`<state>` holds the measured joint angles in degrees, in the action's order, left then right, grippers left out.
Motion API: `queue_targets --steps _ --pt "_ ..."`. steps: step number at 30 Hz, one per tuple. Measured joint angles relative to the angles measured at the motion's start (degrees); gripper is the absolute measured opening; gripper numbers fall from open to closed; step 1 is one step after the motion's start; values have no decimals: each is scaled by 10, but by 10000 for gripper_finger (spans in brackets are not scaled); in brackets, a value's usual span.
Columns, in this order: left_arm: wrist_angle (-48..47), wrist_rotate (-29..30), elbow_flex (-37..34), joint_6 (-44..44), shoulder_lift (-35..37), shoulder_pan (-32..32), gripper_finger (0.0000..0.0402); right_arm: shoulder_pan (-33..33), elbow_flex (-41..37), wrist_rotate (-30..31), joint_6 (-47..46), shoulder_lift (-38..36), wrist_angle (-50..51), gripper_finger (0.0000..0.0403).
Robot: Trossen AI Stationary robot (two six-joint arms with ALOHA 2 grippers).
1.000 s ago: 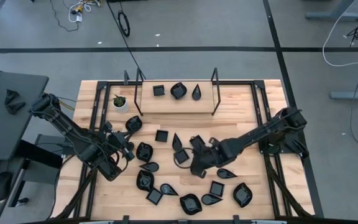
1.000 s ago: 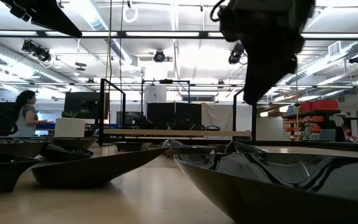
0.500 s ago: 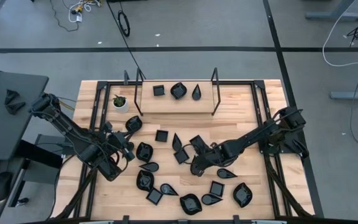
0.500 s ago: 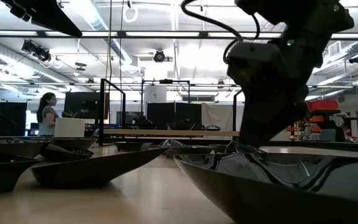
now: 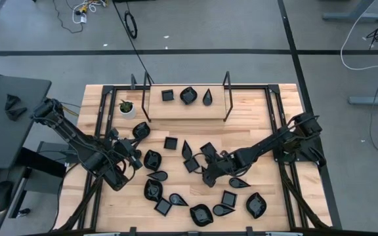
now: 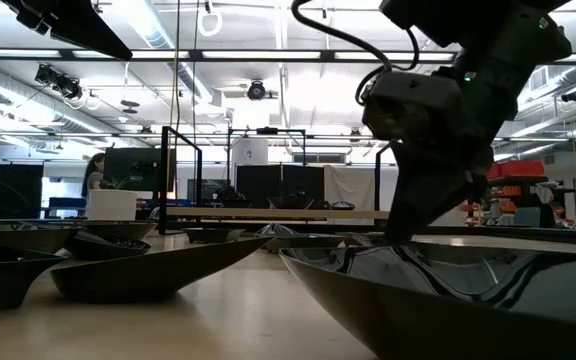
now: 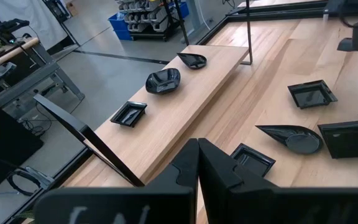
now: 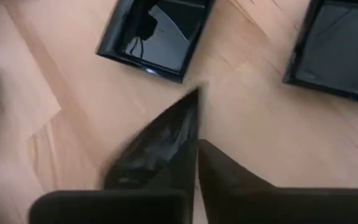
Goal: Pick & Place Mini shaped plates
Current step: Stack the black teardrop shape bowl on top of the other black teardrop shape bowl on the shelf
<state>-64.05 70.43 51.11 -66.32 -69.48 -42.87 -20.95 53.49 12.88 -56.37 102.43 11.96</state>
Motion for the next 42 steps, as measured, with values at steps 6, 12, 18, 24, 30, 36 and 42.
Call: queue_targets --steps 6,12,18,24,30,36,42 --pt "0 -1 0 0 0 0 14 0 0 16 14 0 -6 4" --pt "0 -1 0 0 0 0 14 -1 0 24 1 -6 -5 2" --pt "0 -1 0 0 0 0 14 -4 0 114 -16 -67 -6 1" --pt "5 3 0 0 0 0 14 36 20 236 45 -143 -8 1" --pt "5 11 0 0 0 0 14 141 135 270 230 -142 -11 0" --pt "4 8 0 0 0 0 14 267 197 276 312 -113 -6 0" --pt "4 5 0 0 0 0 14 365 198 244 300 -61 28 0"
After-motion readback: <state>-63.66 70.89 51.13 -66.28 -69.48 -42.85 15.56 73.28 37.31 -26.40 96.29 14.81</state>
